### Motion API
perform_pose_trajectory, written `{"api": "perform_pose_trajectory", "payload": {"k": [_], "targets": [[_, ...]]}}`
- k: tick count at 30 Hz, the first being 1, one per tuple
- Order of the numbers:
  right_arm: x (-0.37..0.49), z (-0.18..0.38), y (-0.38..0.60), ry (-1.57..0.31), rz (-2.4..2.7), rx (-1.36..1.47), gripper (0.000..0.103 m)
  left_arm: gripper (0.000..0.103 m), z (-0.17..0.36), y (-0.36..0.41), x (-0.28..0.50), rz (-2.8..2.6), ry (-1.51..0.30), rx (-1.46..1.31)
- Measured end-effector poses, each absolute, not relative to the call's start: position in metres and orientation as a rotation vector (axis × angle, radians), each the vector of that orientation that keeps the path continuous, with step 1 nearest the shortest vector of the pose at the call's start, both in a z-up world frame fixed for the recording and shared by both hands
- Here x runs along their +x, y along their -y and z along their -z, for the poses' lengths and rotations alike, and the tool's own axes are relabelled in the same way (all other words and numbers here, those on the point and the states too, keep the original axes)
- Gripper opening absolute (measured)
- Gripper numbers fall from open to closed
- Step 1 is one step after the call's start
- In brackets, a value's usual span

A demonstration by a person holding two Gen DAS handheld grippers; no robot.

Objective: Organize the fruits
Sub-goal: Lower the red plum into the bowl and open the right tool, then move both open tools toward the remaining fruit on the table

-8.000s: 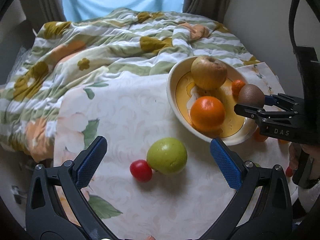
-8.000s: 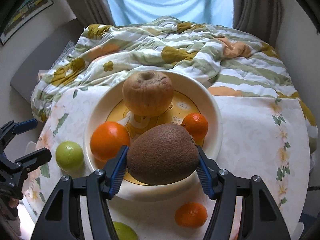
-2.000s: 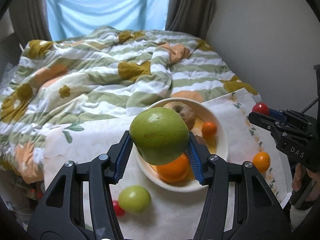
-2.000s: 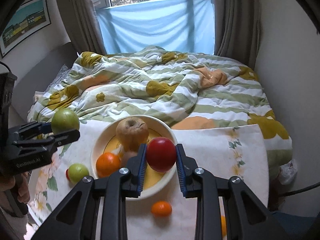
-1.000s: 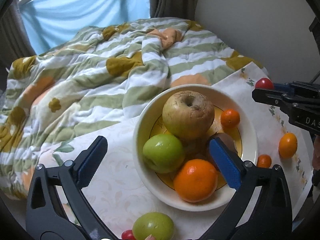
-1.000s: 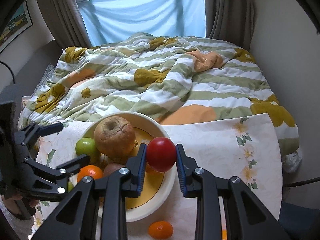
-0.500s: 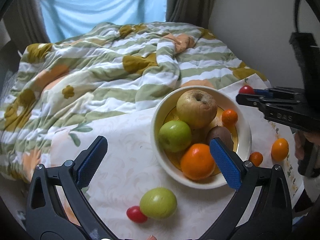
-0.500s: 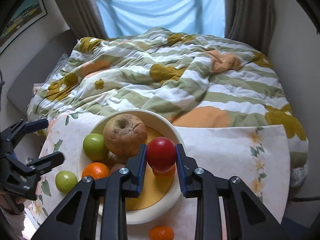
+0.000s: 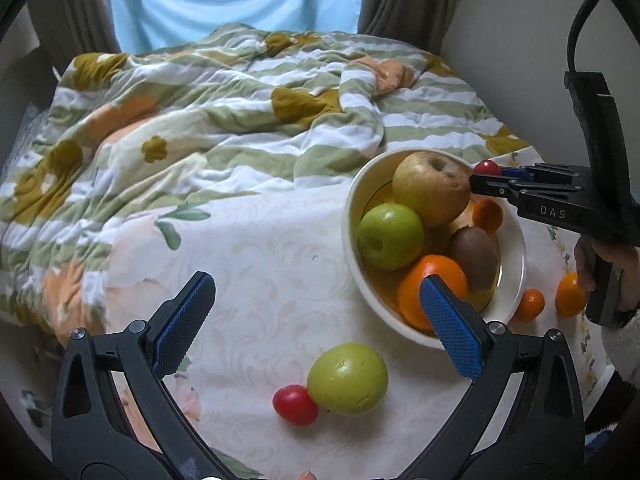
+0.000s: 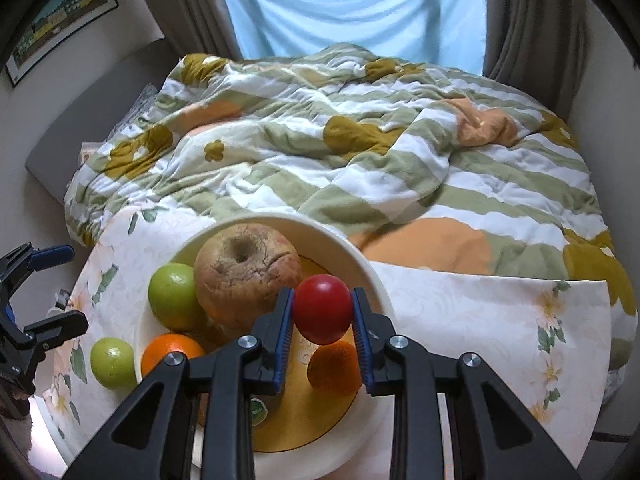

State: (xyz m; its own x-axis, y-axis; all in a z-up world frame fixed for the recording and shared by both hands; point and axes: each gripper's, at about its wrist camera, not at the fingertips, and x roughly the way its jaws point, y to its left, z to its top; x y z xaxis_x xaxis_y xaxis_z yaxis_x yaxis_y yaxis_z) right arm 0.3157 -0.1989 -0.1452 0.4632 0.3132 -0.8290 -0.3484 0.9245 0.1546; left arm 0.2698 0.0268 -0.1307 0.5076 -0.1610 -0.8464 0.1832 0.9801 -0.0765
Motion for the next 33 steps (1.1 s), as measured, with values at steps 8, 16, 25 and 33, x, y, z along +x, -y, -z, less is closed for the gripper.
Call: {"api": "perform_pose_trajectory", "payload": {"k": [8, 16, 25, 33], "targets": [[0.311, 0.141, 0.208, -0.97, -0.397, -0.063, 0.097, 0.103, 0.132, -0.03, 0.268, 0.198, -1.021, 0.006], [0.303, 0.134, 0.212, -0.955, -0.372, -0.079, 0.103, 0.103, 0.122, -0.028, 0.261, 0.19, -1.0, 0.008], [0.277, 0.095, 0.218, -0.931, -0.406, -0.054, 0.103, 0.103, 0.087, -0.026, 0.237, 0.168, -0.928, 0.017], [0.229, 0.049, 0.235, -0.872, -0.367, -0.004, 0.103, 0.103, 0.048, -0.027, 0.192, 0.12, -0.847, 0.008]]}}
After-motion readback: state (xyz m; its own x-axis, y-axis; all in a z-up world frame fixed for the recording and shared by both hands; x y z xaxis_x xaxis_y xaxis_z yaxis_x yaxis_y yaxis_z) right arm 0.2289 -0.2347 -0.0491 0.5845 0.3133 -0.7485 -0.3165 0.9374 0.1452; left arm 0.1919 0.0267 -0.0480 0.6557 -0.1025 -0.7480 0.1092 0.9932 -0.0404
